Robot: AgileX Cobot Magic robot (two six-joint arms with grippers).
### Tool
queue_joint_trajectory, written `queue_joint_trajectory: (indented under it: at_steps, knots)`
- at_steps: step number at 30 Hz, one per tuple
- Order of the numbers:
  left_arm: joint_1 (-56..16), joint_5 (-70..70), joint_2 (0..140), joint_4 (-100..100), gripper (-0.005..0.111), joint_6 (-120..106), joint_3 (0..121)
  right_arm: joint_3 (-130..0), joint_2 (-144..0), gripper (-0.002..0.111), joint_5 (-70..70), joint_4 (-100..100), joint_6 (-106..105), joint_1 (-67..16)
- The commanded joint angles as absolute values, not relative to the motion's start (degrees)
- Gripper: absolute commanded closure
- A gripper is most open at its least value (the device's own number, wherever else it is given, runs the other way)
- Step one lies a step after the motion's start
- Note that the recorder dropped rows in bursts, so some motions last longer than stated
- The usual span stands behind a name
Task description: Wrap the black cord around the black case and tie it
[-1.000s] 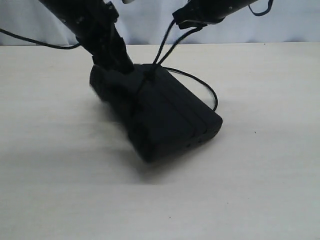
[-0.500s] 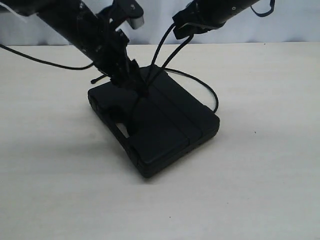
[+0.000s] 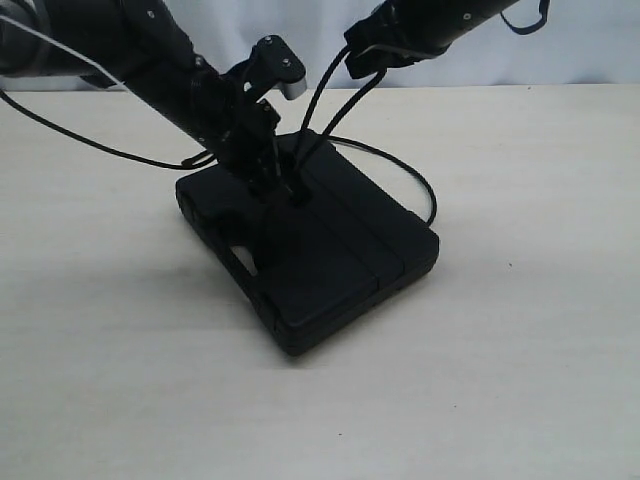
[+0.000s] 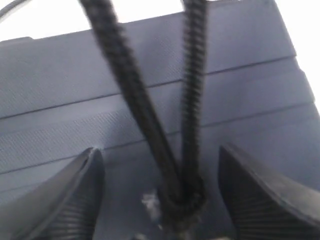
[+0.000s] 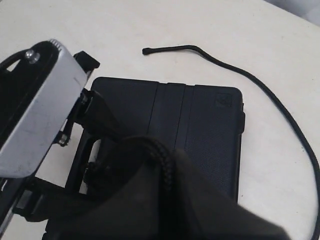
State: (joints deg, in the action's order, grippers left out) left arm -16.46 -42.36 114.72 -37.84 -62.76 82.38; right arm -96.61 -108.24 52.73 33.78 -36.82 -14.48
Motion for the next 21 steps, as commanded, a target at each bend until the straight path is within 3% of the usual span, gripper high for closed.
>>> queue_joint_trajectory:
  at_steps: [1,3,4,6,8,12,13,16,21]
  knots:
    - [-16.4,-40.3,115.8,-39.6,0.045,-62.9,82.4,-97.0,-107.7,0.104,52.1,34.2,-36.8,-14.2]
    - [-16.4,-40.3,116.5,-39.6,0.047,-62.8,82.4,-97.0,-107.7,0.101,51.5,34.2,-35.8,-14.2]
    - [-16.4,-40.4,116.7,-39.6,0.054,-62.5,82.4,-97.0,-107.7,0.098,51.5,34.2,-34.9,-14.2]
    - [-16.4,-41.1,116.7,-39.6,0.073,-62.5,82.4,-97.0,-107.6,0.089,51.3,33.3,-32.3,-14.2]
    - [-16.4,-41.9,116.7,-39.6,0.104,-62.5,82.4,-97.3,-107.6,0.072,52.0,31.2,-29.6,-14.2]
    - [-15.9,-43.6,116.7,-39.6,0.107,-62.5,82.4,-101.8,-107.6,0.038,56.4,24.1,-23.0,-12.9]
    - [-15.3,-44.4,116.7,-39.6,0.107,-62.5,82.4,-103.5,-107.6,0.034,57.6,23.1,-22.2,-11.8]
    - [-13.8,-46.4,116.7,-40.7,0.107,-63.4,82.4,-107.0,-108.2,0.035,59.2,21.3,-19.8,-7.2]
    - [-11.7,-48.4,116.6,-49.0,0.107,-69.1,82.4,-107.3,-115.5,0.049,58.1,18.1,-27.2,-2.5]
